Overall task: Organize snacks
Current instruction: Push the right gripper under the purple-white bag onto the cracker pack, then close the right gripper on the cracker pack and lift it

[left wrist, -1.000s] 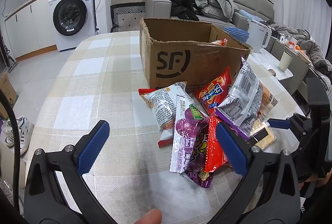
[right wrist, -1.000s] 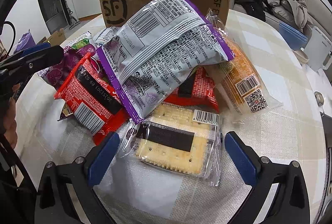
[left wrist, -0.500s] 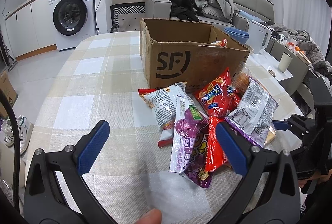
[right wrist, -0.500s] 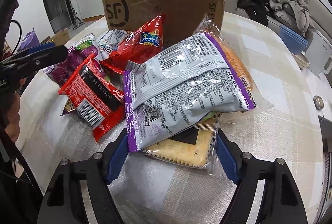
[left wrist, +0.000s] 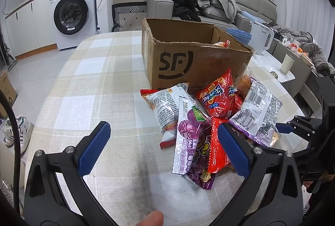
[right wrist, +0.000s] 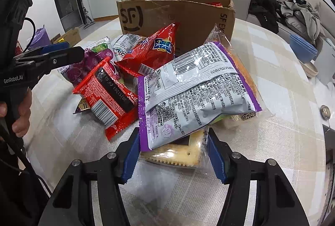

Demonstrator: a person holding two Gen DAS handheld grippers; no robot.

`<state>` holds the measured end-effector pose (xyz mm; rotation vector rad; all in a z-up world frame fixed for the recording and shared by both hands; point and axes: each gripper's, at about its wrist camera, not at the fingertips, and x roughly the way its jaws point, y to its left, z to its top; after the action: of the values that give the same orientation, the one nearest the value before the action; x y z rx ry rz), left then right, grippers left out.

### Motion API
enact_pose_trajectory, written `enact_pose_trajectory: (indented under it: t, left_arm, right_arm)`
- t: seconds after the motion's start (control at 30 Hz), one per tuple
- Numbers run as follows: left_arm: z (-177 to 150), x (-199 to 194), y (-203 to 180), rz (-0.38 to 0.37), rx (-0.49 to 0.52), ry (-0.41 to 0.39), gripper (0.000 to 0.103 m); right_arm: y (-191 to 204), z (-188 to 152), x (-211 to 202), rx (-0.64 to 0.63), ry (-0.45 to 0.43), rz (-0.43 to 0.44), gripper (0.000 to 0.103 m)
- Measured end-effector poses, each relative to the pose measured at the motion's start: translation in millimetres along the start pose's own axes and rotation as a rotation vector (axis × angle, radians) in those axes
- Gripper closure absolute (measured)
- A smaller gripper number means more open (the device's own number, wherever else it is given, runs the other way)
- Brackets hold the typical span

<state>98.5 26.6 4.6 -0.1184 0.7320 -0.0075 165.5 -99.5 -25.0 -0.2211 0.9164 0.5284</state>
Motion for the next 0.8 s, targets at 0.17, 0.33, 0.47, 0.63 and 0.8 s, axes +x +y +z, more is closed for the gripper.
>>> enact_pose_trajectory:
  t: [0.17,0.33,0.47,0.63,0.8]
  left_arm:
    - [0,0,0,0.000,0.000,0.000,0.001]
    - [-1,0,0,0.000,-0.001,0.003,0.001]
    - [-1,0,0,-0.001,-0.001,0.002,0.001]
    - [-1,0,-1,-0.001,0.000,0.001,0.001]
    - [0,0,0,-0.002,-0.002,-0.001,0.001]
  right_arm:
    - [4,0,-1,-0.023,-0.001,-0.008,0.041]
    - [15,-4,3,-0.058,0.022,-0.007,0.028]
    - [21,-7,4,-0.075,0.021,-0.009,0.032]
    - [22,-10,-2,-0.082,0.009,0.004,0.042]
    - [17,-9,-9,-0.078,-0.004,0.041,0.042]
